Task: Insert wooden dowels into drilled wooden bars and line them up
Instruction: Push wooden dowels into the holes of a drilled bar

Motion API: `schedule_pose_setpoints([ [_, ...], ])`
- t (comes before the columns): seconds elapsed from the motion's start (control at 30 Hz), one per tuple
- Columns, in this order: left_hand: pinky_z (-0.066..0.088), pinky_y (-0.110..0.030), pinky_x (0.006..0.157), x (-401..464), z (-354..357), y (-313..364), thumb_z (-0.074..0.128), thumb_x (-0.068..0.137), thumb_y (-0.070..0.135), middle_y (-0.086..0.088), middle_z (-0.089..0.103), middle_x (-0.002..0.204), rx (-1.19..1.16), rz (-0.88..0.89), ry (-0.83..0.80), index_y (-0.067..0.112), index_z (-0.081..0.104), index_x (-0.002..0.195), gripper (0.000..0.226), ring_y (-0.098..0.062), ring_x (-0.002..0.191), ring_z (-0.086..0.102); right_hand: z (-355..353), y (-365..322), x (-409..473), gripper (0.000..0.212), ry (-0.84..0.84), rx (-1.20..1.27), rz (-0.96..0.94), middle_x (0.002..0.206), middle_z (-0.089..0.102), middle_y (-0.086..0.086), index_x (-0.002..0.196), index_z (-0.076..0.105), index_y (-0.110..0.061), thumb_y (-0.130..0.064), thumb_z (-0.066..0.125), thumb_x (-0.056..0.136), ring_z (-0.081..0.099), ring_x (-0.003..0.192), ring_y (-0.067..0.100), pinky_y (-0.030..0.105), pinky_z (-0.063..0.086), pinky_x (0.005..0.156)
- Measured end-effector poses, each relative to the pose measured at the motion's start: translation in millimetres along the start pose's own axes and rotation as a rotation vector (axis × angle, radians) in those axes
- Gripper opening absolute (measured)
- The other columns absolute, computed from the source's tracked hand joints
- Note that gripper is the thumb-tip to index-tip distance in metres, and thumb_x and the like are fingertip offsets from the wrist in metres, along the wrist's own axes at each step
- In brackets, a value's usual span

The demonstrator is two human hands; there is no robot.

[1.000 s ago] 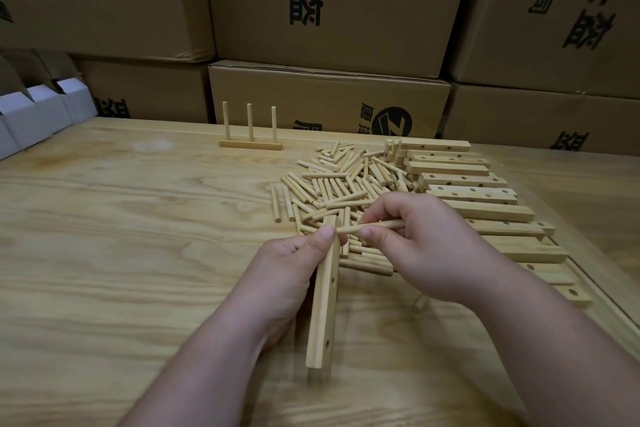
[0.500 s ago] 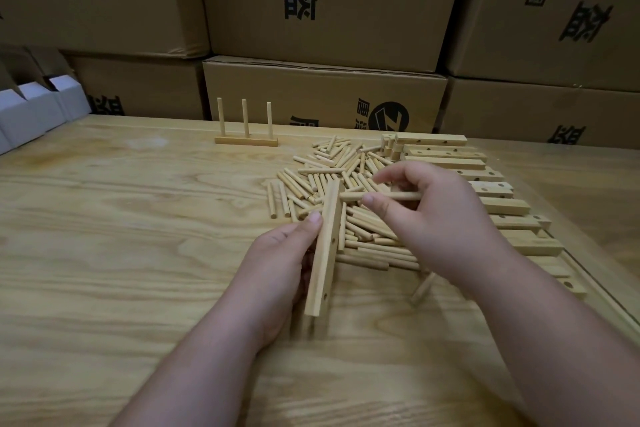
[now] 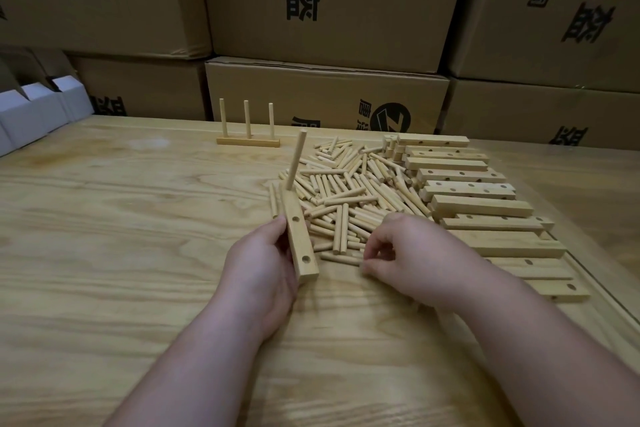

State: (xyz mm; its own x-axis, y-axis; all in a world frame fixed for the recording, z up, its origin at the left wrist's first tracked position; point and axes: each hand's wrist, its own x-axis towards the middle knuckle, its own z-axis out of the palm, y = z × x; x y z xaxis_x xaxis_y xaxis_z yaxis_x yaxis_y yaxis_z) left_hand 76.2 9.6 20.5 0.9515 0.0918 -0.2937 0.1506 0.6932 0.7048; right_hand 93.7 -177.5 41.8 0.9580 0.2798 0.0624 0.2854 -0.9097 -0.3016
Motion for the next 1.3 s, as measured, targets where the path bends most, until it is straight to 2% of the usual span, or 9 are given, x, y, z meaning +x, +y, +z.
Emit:
schedule_pose_setpoints([
  [0.07,0.047,-0.026,0.050,-1,0,2,0.043,0.106,0.017,-0.005,0.064,0.076,-0.007,-0.007,-0.005,0.001,0.066,0.116,0.029,-0.016,0.064,0.055,2,1,0,0.016,-0.055,-0.009,0.021,0.083,0.062,-0.017,0.079,0.070,-0.037,-0.052,0.073,0.081,0.060,0.077,0.002,0.033,0.059,0.072],
  [0.2,0.041,-0.023,0.043,-2,-3,3,0.047,0.105,0.023,-0.006,0.057,0.070,0.020,-0.005,-0.009,0.001,0.069,0.101,0.031,-0.014,0.055,0.050,-2,1,-2,0.013,-0.120,-0.038,0.025,0.081,0.065,-0.016,0.075,0.070,-0.035,-0.046,0.070,0.081,0.061,0.075,0.003,0.031,0.059,0.071],
  [0.3,0.037,-0.022,0.041,-3,-2,4,0.048,0.105,0.024,-0.005,0.056,0.069,0.029,0.005,-0.011,0.003,0.068,0.107,0.029,-0.014,0.051,0.048,-15,2,-4,0.010,-0.087,-0.013,0.020,0.084,0.064,-0.015,0.076,0.068,-0.034,-0.042,0.067,0.081,0.061,0.077,0.002,0.032,0.059,0.071],
  [0.37,0.035,-0.022,0.037,-4,0,3,0.046,0.106,0.026,-0.004,0.056,0.071,0.028,0.002,-0.010,0.006,0.066,0.109,0.028,-0.014,0.050,0.046,-28,4,-6,0.009,-0.034,0.055,0.027,0.080,0.065,-0.016,0.077,0.066,-0.035,-0.042,0.067,0.083,0.062,0.071,0.003,0.028,0.057,0.062],
  [0.47,0.033,-0.022,0.036,-6,-1,1,0.045,0.106,0.038,-0.001,0.058,0.071,0.095,0.000,-0.004,0.011,0.067,0.108,0.035,-0.013,0.049,0.045,-46,3,-10,0.010,0.023,0.240,-0.008,0.077,0.067,-0.022,0.080,0.066,-0.033,-0.038,0.067,0.088,0.061,0.057,-0.002,0.014,0.043,0.043],
  [0.6,0.032,-0.023,0.037,-6,-2,-2,0.044,0.105,0.047,0.001,0.055,0.069,0.137,0.004,-0.074,0.015,0.073,0.107,0.044,-0.012,0.048,0.042,-54,-9,-17,0.008,0.042,0.362,-0.109,0.076,0.069,-0.016,0.081,0.068,-0.033,-0.037,0.069,0.089,0.061,0.057,0.002,0.016,0.045,0.044],
  [0.8,0.035,-0.024,0.038,-3,-6,-6,0.047,0.103,0.047,0.000,0.056,0.069,0.208,0.040,-0.148,0.017,0.075,0.108,0.041,-0.012,0.049,0.043,-44,-21,-19,0.008,0.059,0.279,-0.186,0.082,0.067,-0.019,0.083,0.067,-0.035,-0.039,0.069,0.090,0.062,0.071,0.005,0.029,0.055,0.058],
  [1.13,0.034,-0.023,0.039,-2,-8,-9,0.053,0.100,0.044,0.001,0.057,0.071,0.260,0.082,-0.205,0.020,0.076,0.110,0.034,-0.011,0.049,0.044,-37,-21,-15,0.007,0.088,0.281,-0.172,0.081,0.065,-0.028,0.085,0.066,-0.037,-0.041,0.070,0.089,0.061,0.068,-0.001,0.016,0.046,0.050],
  [1.3,0.035,-0.022,0.041,-3,-5,-12,0.045,0.105,0.046,0.001,0.055,0.067,0.356,0.167,-0.212,0.032,0.074,0.098,0.033,-0.011,0.049,0.044,-27,-33,-18,0.004,0.131,0.243,-0.203,0.077,0.065,-0.018,0.093,0.066,-0.038,-0.041,0.067,0.091,0.061,0.072,-0.002,0.026,0.054,0.059],
])
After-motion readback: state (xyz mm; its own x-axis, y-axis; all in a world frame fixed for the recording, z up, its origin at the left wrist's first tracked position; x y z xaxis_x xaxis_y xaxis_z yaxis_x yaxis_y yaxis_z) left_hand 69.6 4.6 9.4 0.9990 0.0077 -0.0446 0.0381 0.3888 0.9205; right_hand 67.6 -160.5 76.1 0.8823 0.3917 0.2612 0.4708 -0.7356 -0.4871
